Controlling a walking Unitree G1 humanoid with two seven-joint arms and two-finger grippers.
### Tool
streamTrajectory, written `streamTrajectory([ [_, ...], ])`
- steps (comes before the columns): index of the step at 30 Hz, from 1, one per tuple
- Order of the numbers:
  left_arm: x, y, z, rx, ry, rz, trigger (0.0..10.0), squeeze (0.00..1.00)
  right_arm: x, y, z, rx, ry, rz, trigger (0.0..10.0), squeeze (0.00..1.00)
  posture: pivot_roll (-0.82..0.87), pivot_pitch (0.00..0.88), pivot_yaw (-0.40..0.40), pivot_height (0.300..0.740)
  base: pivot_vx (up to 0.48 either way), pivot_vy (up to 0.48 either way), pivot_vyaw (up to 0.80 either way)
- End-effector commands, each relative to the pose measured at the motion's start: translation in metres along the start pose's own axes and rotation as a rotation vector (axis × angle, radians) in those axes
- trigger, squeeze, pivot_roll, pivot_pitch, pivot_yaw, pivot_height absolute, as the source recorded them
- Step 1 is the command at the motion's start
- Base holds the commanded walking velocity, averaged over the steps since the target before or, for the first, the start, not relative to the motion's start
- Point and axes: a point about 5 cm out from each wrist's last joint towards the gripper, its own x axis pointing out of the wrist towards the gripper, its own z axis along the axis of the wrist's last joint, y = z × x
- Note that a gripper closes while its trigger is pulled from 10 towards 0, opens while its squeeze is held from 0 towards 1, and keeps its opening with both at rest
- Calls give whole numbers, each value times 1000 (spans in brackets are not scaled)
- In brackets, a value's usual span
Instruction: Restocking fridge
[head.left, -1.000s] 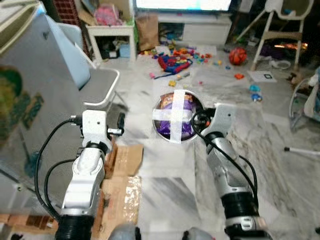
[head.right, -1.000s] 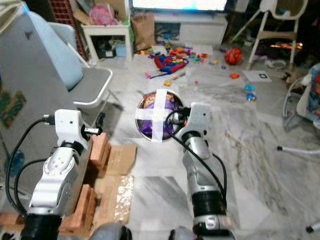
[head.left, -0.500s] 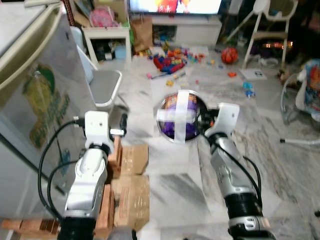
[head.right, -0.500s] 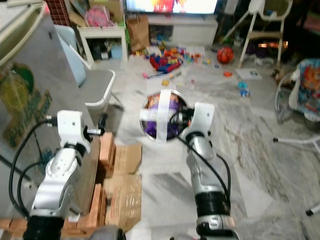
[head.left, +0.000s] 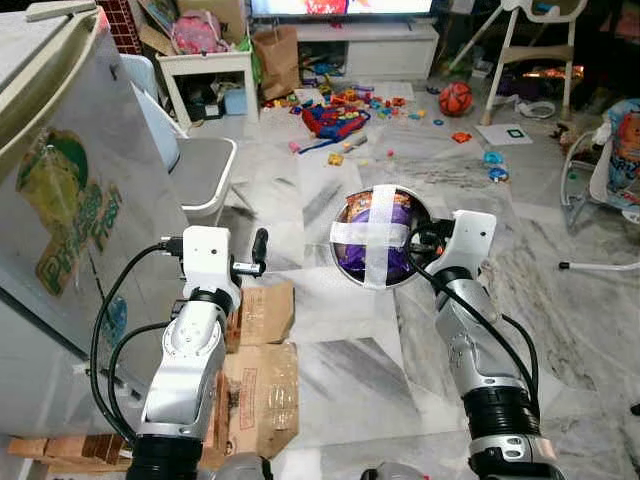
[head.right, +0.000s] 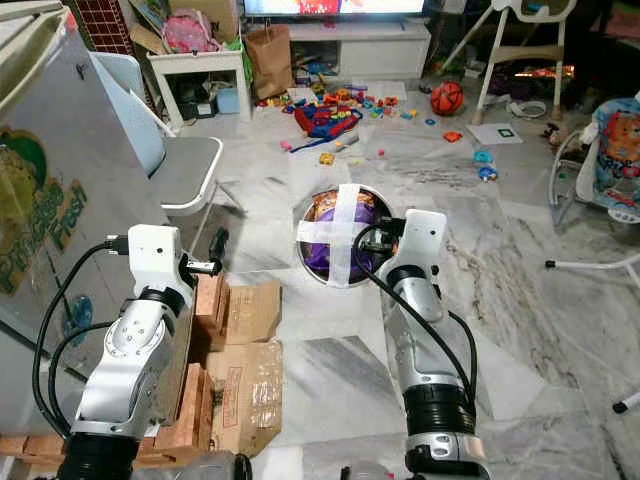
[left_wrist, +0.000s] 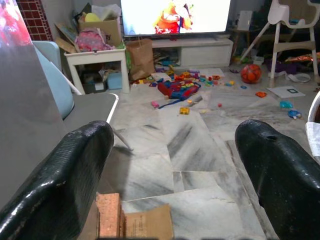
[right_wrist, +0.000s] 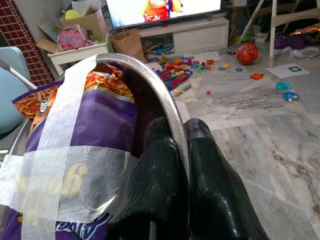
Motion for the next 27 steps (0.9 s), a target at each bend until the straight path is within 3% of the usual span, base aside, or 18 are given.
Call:
streamTrajectory([
  [1, 0, 1, 0, 6, 3, 4, 10000, 0, 2, 4, 8, 1, -30, 15, 10000, 0, 36, 0, -24, 740, 0, 0, 0],
  [10, 2, 0, -1, 4, 10, 4, 10000, 0, -1, 0, 7, 1, -26, 7, 10000, 0, 29, 0, -23, 740, 0, 0, 0],
  [19, 4, 1, -1, 7, 10, 6, 10000, 0, 0, 1, 7, 2, -27, 8, 10000, 0, 32, 0, -22, 740, -300, 0, 0],
  [27, -2, 12, -3, 17, 13, 41, 10000, 0, -15, -24, -3, -33, -4, -44, 10000, 0, 43, 0, -23, 740, -144, 0, 0],
])
